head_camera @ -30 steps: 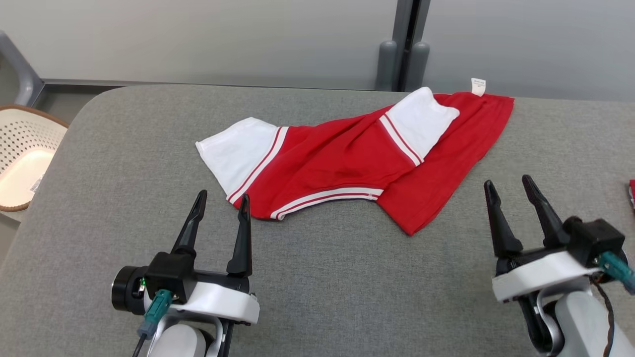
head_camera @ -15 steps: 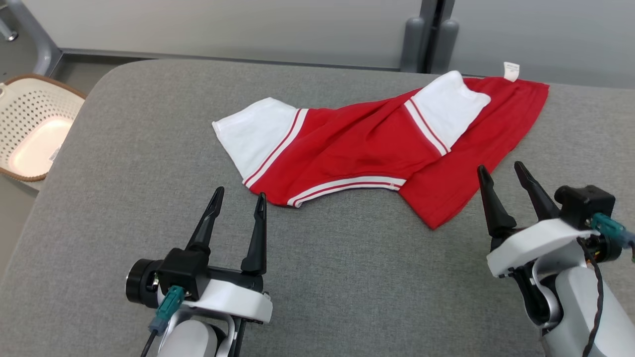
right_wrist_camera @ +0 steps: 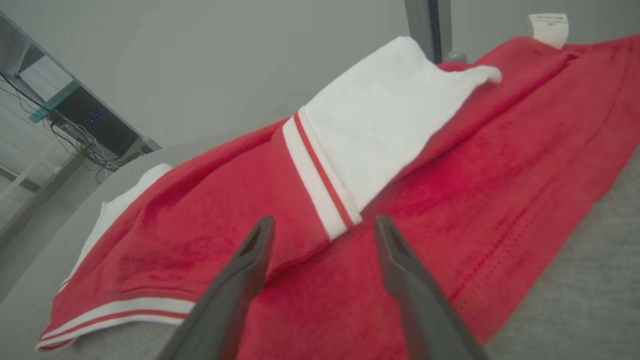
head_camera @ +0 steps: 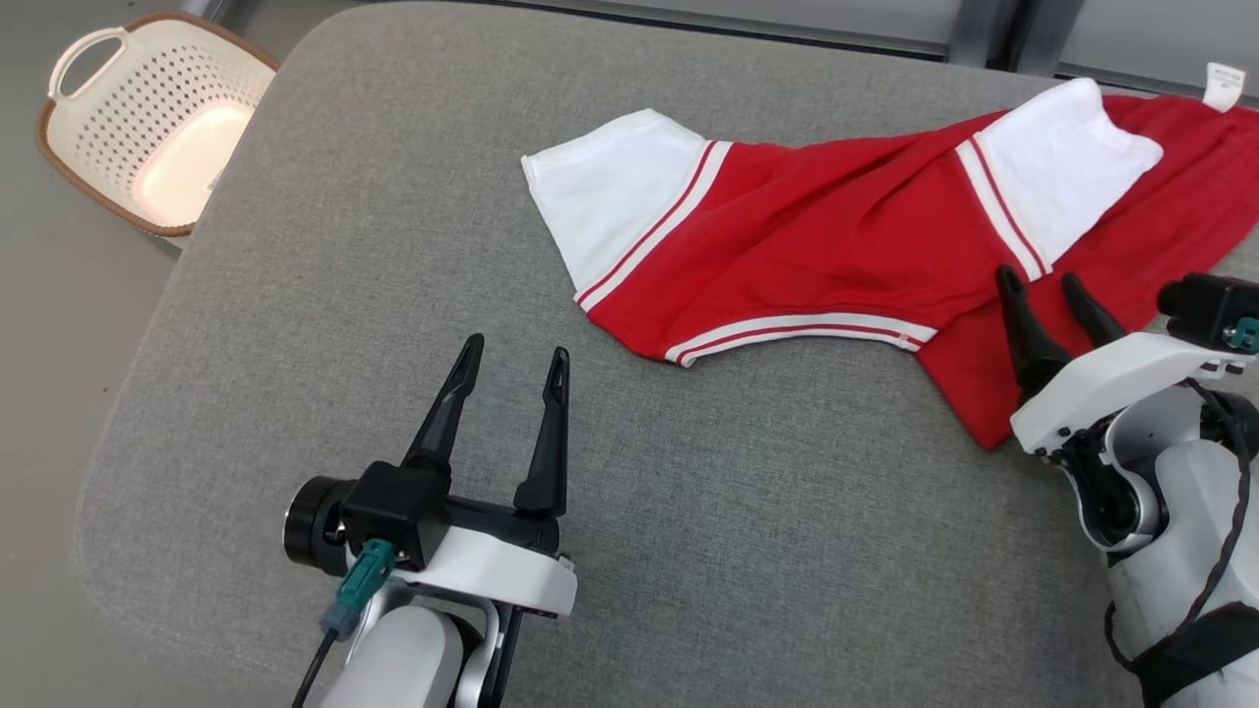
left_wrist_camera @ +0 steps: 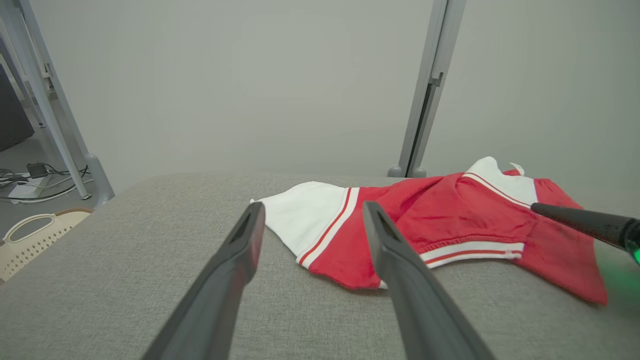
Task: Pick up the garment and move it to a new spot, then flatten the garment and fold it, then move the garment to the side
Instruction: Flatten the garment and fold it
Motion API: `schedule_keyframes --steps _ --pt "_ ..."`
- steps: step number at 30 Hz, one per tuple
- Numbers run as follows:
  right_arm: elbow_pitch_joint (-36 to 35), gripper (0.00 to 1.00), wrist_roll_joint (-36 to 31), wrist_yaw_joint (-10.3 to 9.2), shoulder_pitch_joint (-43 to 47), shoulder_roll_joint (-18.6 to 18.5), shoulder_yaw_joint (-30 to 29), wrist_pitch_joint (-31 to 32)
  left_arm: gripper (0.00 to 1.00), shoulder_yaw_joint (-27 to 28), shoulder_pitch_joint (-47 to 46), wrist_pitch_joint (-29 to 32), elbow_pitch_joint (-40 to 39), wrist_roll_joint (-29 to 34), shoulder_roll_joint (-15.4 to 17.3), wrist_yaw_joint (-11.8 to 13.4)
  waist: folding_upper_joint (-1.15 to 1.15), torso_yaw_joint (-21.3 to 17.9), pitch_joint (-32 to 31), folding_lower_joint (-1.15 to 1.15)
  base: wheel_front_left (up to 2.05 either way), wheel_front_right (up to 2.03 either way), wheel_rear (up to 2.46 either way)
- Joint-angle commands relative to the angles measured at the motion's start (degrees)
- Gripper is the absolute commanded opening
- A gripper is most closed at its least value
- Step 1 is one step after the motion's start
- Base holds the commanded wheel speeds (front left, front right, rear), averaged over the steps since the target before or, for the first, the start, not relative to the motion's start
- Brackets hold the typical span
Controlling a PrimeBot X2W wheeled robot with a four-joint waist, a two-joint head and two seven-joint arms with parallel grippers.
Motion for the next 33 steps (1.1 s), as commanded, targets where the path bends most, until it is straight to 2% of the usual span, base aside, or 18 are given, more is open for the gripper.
schedule_keyframes --steps 1,8,9,10,11,16,25,33 --pt "1.15 1.0 0.58 0.0 -1.37 -1.05 -0.02 -0.09 1.0 -0.18 -1.16 0.02 -0.13 -0.35 0.14 0.32 0.0 1.35 1.48 0.0 0.0 0.0 0.0" --pt "4.75 1.0 2.56 0.0 -3.7 -1.39 0.23 0.33 1.0 -1.11 -2.02 0.01 -0.29 -0.98 0.16 0.75 0.0 2.34 2.49 0.0 0.0 0.0 0.0" --pt "4.94 0.5 2.91 0.0 -3.99 -1.35 0.62 0.3 1.0 -1.16 -2.02 0.02 -0.15 -1.06 0.17 0.88 0.0 2.41 2.48 0.0 0.0 0.0 0.0" --pt "4.98 0.18 3.38 0.0 -4.27 -1.26 1.0 0.08 1.0 -1.23 -2.08 0.02 -0.03 -1.07 0.15 0.95 0.0 2.43 2.41 0.0 0.0 0.0 0.0" --pt "4.8 0.0 3.7 0.0 -4.35 -1.22 1.47 -0.24 1.0 -1.27 -2.16 0.01 0.04 -1.05 0.16 0.96 0.0 2.37 2.3 0.0 0.0 0.0 0.0" --pt "3.5 0.0 5.31 0.0 -3.3 -1.19 4.25 -2.5 1.0 -1.05 -1.56 0.01 0.99 -0.15 0.17 0.81 0.0 1.37 0.34 0.0 0.0 0.0 0.0" --pt "-4.43 0.0 9.11 0.0 3.98 -0.11 7.37 -7.37 1.0 1.24 1.79 0.01 2.56 2.36 0.19 -0.91 0.0 -3.55 -7.45 0.0 0.0 0.0 0.0" --pt "-16.87 0.0 7.41 0.0 8.79 -1.01 2.66 -7.18 1.0 1.99 4.41 0.01 2.79 3.29 0.18 -1.55 0.0 -5.14 -11.48 0.0 0.0 0.0 0.0"
